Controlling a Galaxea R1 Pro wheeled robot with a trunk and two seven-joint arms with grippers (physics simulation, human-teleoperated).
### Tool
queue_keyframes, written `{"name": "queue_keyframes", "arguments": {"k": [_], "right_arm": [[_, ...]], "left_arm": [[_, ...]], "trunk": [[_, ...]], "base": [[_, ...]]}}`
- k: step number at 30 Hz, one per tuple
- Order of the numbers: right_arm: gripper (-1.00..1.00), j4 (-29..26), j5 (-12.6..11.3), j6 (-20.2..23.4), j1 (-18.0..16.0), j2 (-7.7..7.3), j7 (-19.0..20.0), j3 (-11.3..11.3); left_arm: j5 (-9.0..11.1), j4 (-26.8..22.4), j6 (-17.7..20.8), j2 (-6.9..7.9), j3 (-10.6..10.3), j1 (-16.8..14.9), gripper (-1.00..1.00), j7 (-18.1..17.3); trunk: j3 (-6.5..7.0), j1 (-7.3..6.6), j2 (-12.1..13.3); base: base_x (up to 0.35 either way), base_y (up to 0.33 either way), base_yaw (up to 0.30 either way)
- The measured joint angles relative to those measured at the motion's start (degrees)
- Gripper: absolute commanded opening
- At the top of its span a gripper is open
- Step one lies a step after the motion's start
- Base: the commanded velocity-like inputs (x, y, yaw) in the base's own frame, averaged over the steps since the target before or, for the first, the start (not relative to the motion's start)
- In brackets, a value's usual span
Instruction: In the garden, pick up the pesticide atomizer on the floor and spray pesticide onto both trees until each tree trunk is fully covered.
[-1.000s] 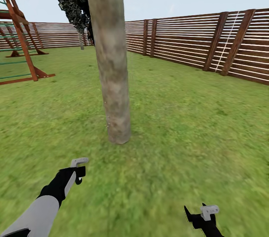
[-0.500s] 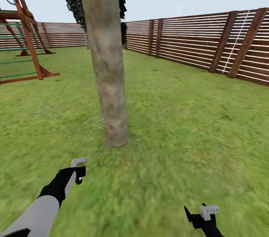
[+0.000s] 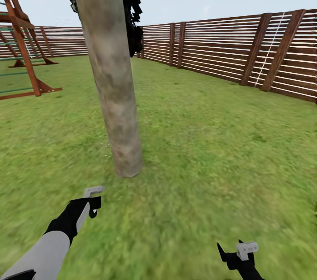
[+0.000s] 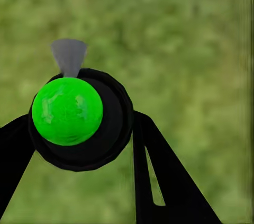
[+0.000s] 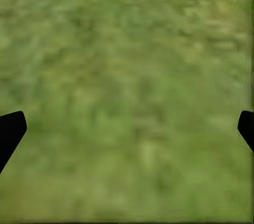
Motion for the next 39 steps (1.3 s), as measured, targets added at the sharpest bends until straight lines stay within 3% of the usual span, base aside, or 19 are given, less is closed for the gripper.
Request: {"name": "queue_keyframes", "arguments": {"k": [5,12,13,16,20,27,28,30,32,35,37,39], "right_arm": [[1.00,0.00,-0.08,0.00,0.00,0.00,-0.03,0.00],[1.00,0.03,-0.09,0.00,0.03,0.00,-0.04,-0.01],[1.00,0.05,-0.09,0.00,0.00,0.00,-0.04,-0.01],[1.00,0.08,-0.02,0.00,0.01,0.00,-0.04,0.00],[1.00,0.09,0.00,0.00,0.02,0.00,-0.04,0.00],[1.00,0.09,0.00,0.00,0.00,0.00,-0.04,0.00],[1.00,0.09,0.00,0.00,0.01,0.00,-0.04,0.00],[1.00,0.09,0.00,0.00,0.00,0.00,-0.04,0.00],[1.00,0.09,0.00,0.00,0.01,0.00,-0.04,0.00],[1.00,0.09,0.00,0.01,0.01,0.00,-0.04,-0.01],[1.00,0.09,0.00,0.01,0.02,0.00,-0.04,-0.01],[1.00,0.09,0.00,0.01,0.03,0.00,-0.04,0.00]], "left_arm": [[0.07,0.02,0.49,-0.35,-0.41,-0.75,-1.00,-0.05],[0.07,-0.13,3.91,-6.01,-0.76,-7.42,-1.00,-0.30],[-0.30,-0.13,4.21,-6.31,-0.81,-8.06,-1.00,-0.30],[-0.77,-0.15,5.06,-5.82,-0.83,-8.49,-1.00,-0.33],[-1.12,-0.17,5.40,-4.08,-1.01,-7.91,-1.00,-0.34],[-1.26,0.04,5.48,-3.85,-3.29,-7.53,-1.00,-0.24],[-1.69,0.12,5.49,-3.19,-3.31,-7.51,-1.00,-0.20],[-2.62,0.51,5.68,-0.31,-3.28,-7.49,-1.00,-0.23],[-2.27,0.83,5.63,0.68,-3.29,-7.47,-1.00,-0.25],[-1.71,0.99,5.55,-0.88,-3.46,-7.06,-1.00,-0.29],[-1.70,0.85,5.59,-2.53,-4.78,-6.89,-1.00,-0.22],[-2.02,0.35,5.71,-2.83,-5.54,-6.87,-1.00,-0.18]], "trunk": [[0.00,0.00,0.00],[0.01,0.00,0.00],[0.00,0.00,0.00],[0.00,0.00,0.00],[0.00,0.00,0.00],[0.00,0.00,0.00],[0.00,0.00,0.00],[0.00,0.00,0.00],[0.00,0.00,0.00],[0.00,0.00,0.00],[0.00,0.00,0.00],[0.00,0.00,0.00]], "base": [[0.000,0.000,-0.015],[0.000,0.000,0.000],[0.000,0.000,0.000],[0.000,0.000,-0.109],[0.013,0.000,-0.210],[0.105,0.000,-0.006],[0.003,0.000,0.000],[0.001,0.000,0.000],[0.000,0.000,0.000],[-0.159,0.000,0.000],[-0.082,0.000,0.000],[-0.020,0.000,0.000]]}}
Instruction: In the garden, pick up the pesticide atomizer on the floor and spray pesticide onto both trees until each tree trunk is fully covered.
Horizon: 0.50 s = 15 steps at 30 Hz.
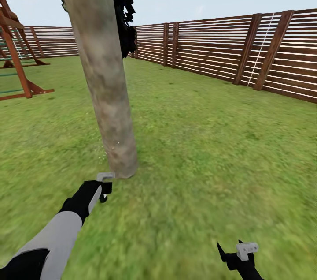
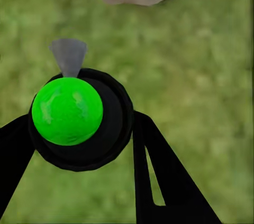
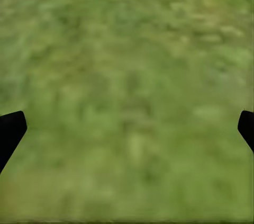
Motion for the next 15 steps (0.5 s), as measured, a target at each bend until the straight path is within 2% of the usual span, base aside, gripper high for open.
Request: {"name": "queue_keyframes", "arguments": {"k": [2,3,4,7,9,13,15], "right_arm": [[1.00,0.00,0.00,-0.01,0.00,0.00,0.00,0.00],[1.00,0.00,0.00,-0.01,0.00,0.00,0.00,0.00],[1.00,0.00,0.00,-0.01,0.00,0.00,0.00,0.00],[1.00,0.00,0.00,-0.01,0.00,0.00,0.00,0.00],[1.00,0.00,0.00,0.00,0.00,0.00,0.00,0.00],[1.00,0.00,0.00,0.00,0.00,0.00,0.00,0.00],[1.00,0.00,0.00,-0.01,0.00,0.00,0.00,0.00]], "left_arm": [[-0.19,-0.14,0.34,0.21,-0.14,-0.32,-1.00,0.01],[-0.29,-0.24,2.13,0.57,-0.06,-0.63,-1.00,0.01],[-0.39,-0.35,3.76,1.08,0.06,-0.74,-1.00,0.02],[0.00,-0.43,4.90,2.60,0.00,-0.48,-1.00,-0.05],[0.27,-0.38,4.76,2.15,-0.23,-0.06,-1.00,0.03],[0.26,-0.51,5.07,-0.41,-0.52,-0.54,-1.00,0.00],[0.00,-0.53,5.11,-0.39,-0.63,-0.75,-1.00,0.01]], "trunk": [[0.00,0.00,0.00],[0.00,0.00,0.00],[0.00,0.00,0.00],[0.00,0.00,0.00],[0.00,0.00,0.00],[0.00,0.00,0.00],[0.00,0.00,0.00]], "base": [[-0.005,0.000,0.000],[-0.001,0.000,0.000],[0.000,0.000,0.000],[0.000,0.000,0.000],[-0.056,0.000,0.000],[-0.120,0.000,0.000],[-0.006,0.000,0.000]]}}
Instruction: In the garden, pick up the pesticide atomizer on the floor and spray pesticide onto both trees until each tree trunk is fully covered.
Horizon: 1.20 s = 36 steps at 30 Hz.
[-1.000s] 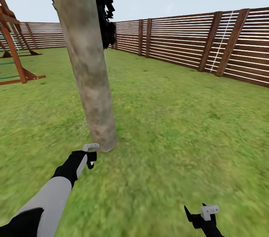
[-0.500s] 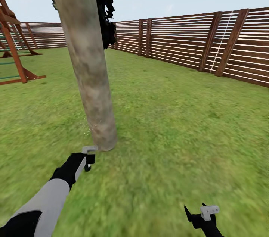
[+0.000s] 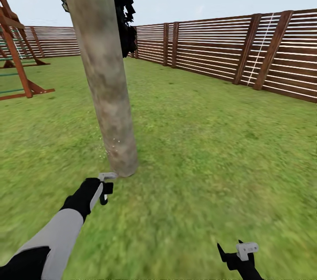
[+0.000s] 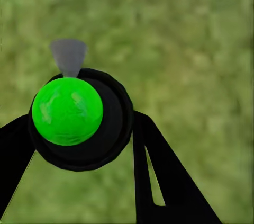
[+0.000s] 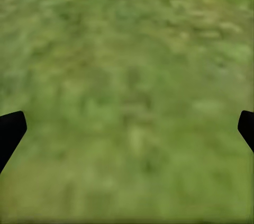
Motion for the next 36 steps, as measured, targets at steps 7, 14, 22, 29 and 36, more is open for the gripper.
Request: {"name": "queue_keyframes", "arguments": {"k": [7,14,22,29,36], "right_arm": [[1.00,0.00,0.00,0.02,0.00,0.00,0.00,0.00],[1.00,0.00,0.00,0.04,0.00,0.00,0.00,0.00],[1.00,0.00,0.00,0.02,0.00,0.00,0.00,0.00],[1.00,0.07,0.08,0.06,0.00,0.00,0.00,0.00],[1.00,0.07,0.07,0.08,0.00,0.00,0.00,0.00]], "left_arm": [[-0.11,-5.65,0.37,1.32,0.48,0.04,-1.00,-0.15],[0.33,-6.68,2.23,0.54,0.10,0.04,-1.00,-0.18],[0.48,-16.38,7.81,2.81,0.40,-0.02,-1.00,-0.49],[0.37,-17.41,8.24,2.54,0.14,-0.50,-1.00,-0.52],[0.71,-17.42,9.23,5.05,0.36,-2.76,-1.00,-0.62]], "trunk": [[0.00,0.00,0.00],[0.00,0.00,0.00],[0.00,0.00,0.00],[0.00,0.00,0.00],[0.00,0.00,0.00]], "base": [[-0.001,0.000,-0.207],[-0.095,0.000,-0.014],[-0.033,0.005,0.000],[-0.121,0.025,0.000],[-0.001,0.000,0.000]]}}
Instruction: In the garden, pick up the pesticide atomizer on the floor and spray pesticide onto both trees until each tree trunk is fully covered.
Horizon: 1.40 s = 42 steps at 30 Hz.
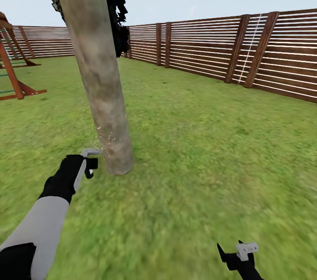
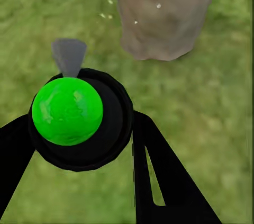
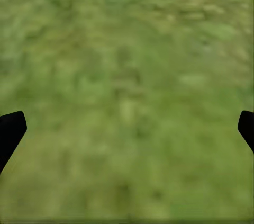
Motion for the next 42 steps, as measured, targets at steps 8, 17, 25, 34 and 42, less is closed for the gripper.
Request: {"name": "queue_keyframes", "arguments": {"k": [8,17,25,34,42], "right_arm": [[1.00,0.01,0.01,-0.03,0.00,0.00,0.00,0.00],[1.00,0.01,0.02,-0.01,0.00,0.00,0.00,0.00],[1.00,0.01,0.02,-0.01,0.00,0.00,0.00,0.01],[1.00,0.02,0.02,0.00,0.00,0.00,0.00,0.01],[1.00,0.02,0.02,-0.02,0.00,0.00,0.00,0.00]], "left_arm": [[-0.15,-2.76,4.46,-2.34,-0.27,-0.33,-1.00,0.01],[0.18,-6.47,9.50,-0.46,0.05,-2.45,-1.00,-3.06],[0.39,-11.66,13.99,-1.22,-0.63,-2.68,-1.00,-3.17],[5.95,-14.87,14.47,-1.04,-5.05,-3.88,-1.00,-3.18],[7.17,-13.90,14.70,-1.59,-6.62,-5.00,-1.00,-3.19]], "trunk": [[0.00,0.00,0.00],[0.00,0.00,0.00],[0.00,0.00,0.00],[0.00,0.00,0.00],[0.00,0.00,0.00]], "base": [[-0.118,0.000,0.000],[0.000,0.000,0.000],[-0.057,0.000,0.000],[-0.012,0.000,0.000],[0.000,0.000,0.000]]}}
